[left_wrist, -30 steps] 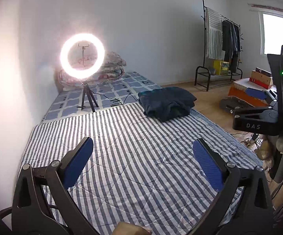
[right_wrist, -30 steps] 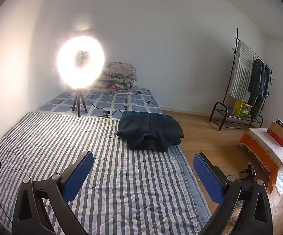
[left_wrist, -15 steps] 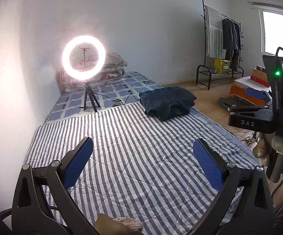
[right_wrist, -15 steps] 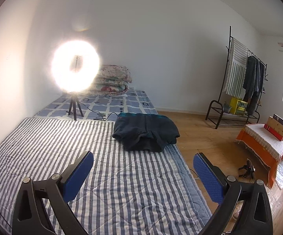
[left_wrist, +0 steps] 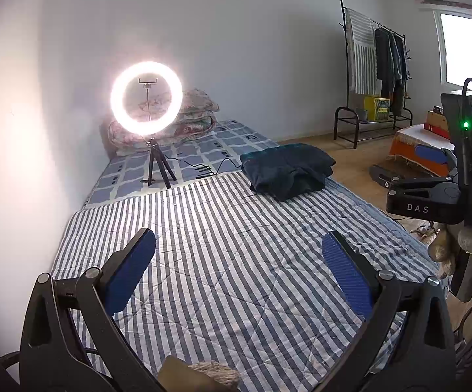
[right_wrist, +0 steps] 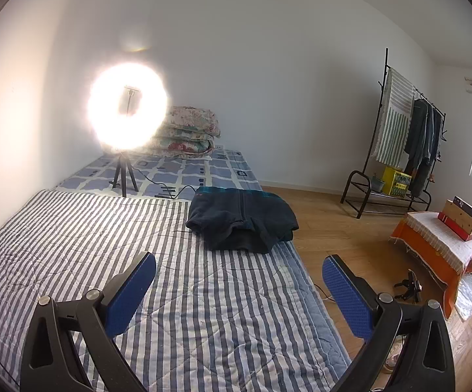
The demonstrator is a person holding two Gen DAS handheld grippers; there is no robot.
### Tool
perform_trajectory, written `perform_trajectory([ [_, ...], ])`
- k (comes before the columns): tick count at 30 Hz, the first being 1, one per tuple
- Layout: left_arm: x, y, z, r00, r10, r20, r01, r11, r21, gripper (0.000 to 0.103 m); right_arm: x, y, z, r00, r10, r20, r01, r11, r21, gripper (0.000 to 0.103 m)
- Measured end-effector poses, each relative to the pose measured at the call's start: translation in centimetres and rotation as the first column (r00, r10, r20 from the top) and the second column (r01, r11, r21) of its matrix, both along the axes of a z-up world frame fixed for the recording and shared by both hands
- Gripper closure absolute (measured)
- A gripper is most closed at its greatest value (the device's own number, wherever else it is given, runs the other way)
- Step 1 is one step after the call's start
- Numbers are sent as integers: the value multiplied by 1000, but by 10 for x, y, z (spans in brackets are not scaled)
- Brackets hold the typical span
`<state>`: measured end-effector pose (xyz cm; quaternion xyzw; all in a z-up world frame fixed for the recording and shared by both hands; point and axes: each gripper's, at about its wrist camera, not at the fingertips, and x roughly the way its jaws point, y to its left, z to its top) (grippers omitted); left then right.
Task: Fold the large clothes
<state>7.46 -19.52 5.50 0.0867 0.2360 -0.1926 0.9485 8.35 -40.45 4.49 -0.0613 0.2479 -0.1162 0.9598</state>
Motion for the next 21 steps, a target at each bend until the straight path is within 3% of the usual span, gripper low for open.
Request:
perform_trajectory([
  [21,1,-2,-4,1000,-2,-1,2,1000,12,0,-1,-3,-3,1000,13,-12,-13,1000,-13,0],
])
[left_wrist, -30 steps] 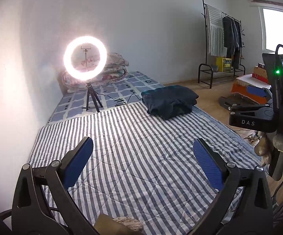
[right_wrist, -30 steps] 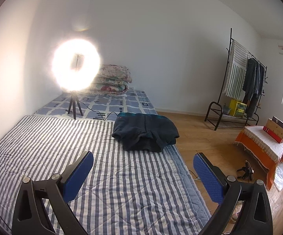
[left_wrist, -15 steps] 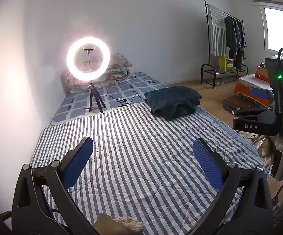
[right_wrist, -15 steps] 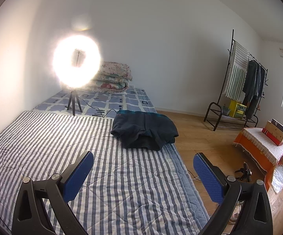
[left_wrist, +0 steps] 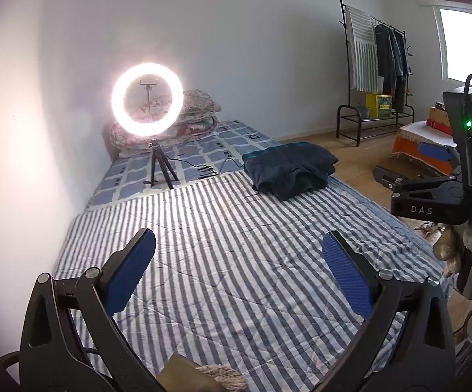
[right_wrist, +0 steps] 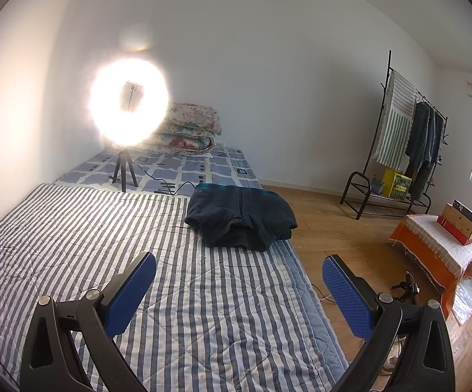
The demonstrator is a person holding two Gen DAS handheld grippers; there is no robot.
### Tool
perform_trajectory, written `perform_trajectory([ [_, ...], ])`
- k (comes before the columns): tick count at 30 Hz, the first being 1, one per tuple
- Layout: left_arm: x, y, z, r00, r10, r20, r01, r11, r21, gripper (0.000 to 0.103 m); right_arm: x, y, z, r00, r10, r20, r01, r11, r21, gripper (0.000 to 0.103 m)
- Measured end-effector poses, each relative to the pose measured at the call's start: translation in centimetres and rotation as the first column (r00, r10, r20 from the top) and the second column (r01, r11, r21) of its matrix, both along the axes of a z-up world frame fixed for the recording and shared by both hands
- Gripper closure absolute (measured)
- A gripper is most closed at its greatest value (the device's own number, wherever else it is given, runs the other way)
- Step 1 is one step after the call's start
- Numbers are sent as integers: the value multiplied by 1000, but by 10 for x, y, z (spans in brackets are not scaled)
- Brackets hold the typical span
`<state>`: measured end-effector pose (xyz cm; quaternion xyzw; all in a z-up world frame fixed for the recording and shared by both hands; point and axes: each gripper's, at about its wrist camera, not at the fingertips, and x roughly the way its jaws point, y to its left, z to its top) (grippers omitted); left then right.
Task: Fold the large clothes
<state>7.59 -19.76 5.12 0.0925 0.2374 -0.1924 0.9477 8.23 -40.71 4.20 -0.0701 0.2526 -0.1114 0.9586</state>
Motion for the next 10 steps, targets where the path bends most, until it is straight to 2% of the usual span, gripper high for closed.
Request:
perform_trajectory([
  [10,-4,-1,-2,1000,15,18,-16,1000,15,0,0,-1,-2,1000,8,-4,-8,1000,4,0],
])
